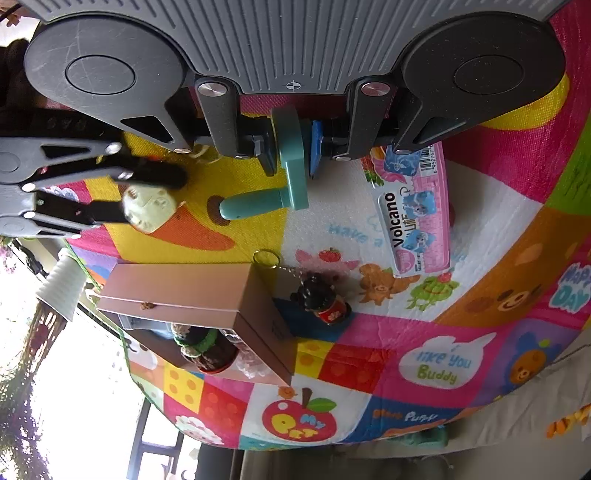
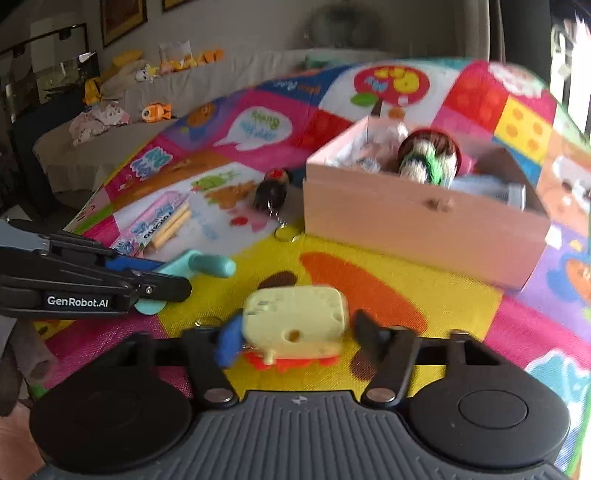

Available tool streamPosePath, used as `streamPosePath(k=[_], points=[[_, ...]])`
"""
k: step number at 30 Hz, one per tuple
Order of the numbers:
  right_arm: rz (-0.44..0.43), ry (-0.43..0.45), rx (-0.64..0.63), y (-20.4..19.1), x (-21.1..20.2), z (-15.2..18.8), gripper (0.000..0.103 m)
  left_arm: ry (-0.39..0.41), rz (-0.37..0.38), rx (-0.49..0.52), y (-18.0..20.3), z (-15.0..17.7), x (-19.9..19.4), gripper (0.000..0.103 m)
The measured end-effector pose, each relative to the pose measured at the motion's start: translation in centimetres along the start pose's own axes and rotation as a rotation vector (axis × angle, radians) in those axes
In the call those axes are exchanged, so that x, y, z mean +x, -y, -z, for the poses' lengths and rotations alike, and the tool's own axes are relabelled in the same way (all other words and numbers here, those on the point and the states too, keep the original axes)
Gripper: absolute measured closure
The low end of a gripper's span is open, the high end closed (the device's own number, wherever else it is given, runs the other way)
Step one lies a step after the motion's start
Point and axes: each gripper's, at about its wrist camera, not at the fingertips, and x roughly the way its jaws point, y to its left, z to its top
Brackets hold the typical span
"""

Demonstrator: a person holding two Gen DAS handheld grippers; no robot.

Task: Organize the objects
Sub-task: 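Grasp the teal toy with the left gripper while the right grasps the cream lens toy, then carry the teal toy over the pink box and open the left gripper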

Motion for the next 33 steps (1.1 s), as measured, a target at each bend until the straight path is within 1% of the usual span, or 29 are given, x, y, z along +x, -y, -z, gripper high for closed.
streamPosePath(k=[2,4,8,9,11,14,15,16,17,18,19,20,23,25,30,33], points=[[0.045,0.036,0.005,0.5,-1.0,-0.1,0.048,-0.001,-0.001,0.001,0.0,0.0,0.0,0.082],[0.100,0.053,0.019,1.6,-1.6,0.2,0.048,0.000,0.000,0.002,0.0,0.0,0.0,0.082],[0.202,0.020,0.121,5.5,-1.7,1.2,0.048,-0.001,0.000,0.004,-0.1,0.0,0.0,0.082],[0.214,0.017,0.143,6.2,-1.6,1.6,0.047,-0.001,-0.001,0.007,-0.1,0.0,0.0,0.082],[0.222,0.039,0.167,7.2,-1.9,2.3,0.047,0.005,-0.008,0.011,0.0,0.0,0.0,0.082],[0.232,0.053,0.172,7.2,-2.0,2.6,0.047,0.013,-0.042,0.043,0.8,0.1,-0.1,0.082],[0.231,0.055,0.175,7.2,-2.0,2.6,0.043,0.012,-0.047,0.068,1.2,0.0,-0.1,0.082],[0.223,0.057,0.184,7.2,-2.0,2.6,0.042,0.013,-0.035,0.093,1.5,-0.1,0.0,0.080],[0.217,0.059,0.191,7.4,-1.9,2.6,0.039,0.008,-0.017,0.108,1.9,-0.2,0.1,0.080],[0.216,0.060,0.196,7.5,-1.9,2.6,0.033,0.003,0.003,0.121,2.1,-0.3,0.1,0.080],[0.222,0.062,0.200,7.5,-2.0,2.6,0.029,0.003,0.015,0.136,2.4,-0.3,0.2,0.080],[0.226,0.067,0.205,7.5,-2.1,2.5,0.023,0.003,0.018,0.154,2.9,-0.4,0.3,0.080],[0.231,0.078,0.214,7.7,-2.3,2.6,0.020,0.007,0.008,0.198,4.0,-0.5,0.8,0.080],[0.237,0.082,0.215,7.7,-2.4,2.6,0.019,0.000,0.006,0.199,4.1,-0.5,1.3,0.079],[0.241,0.088,0.219,7.7,-2.5,2.6,0.016,0.036,0.037,0.152,3.4,-0.2,1.4,0.078],[0.241,0.089,0.217,7.7,-2.5,2.6,0.016,0.039,0.042,0.147,3.3,-0.1,1.4,0.078]])
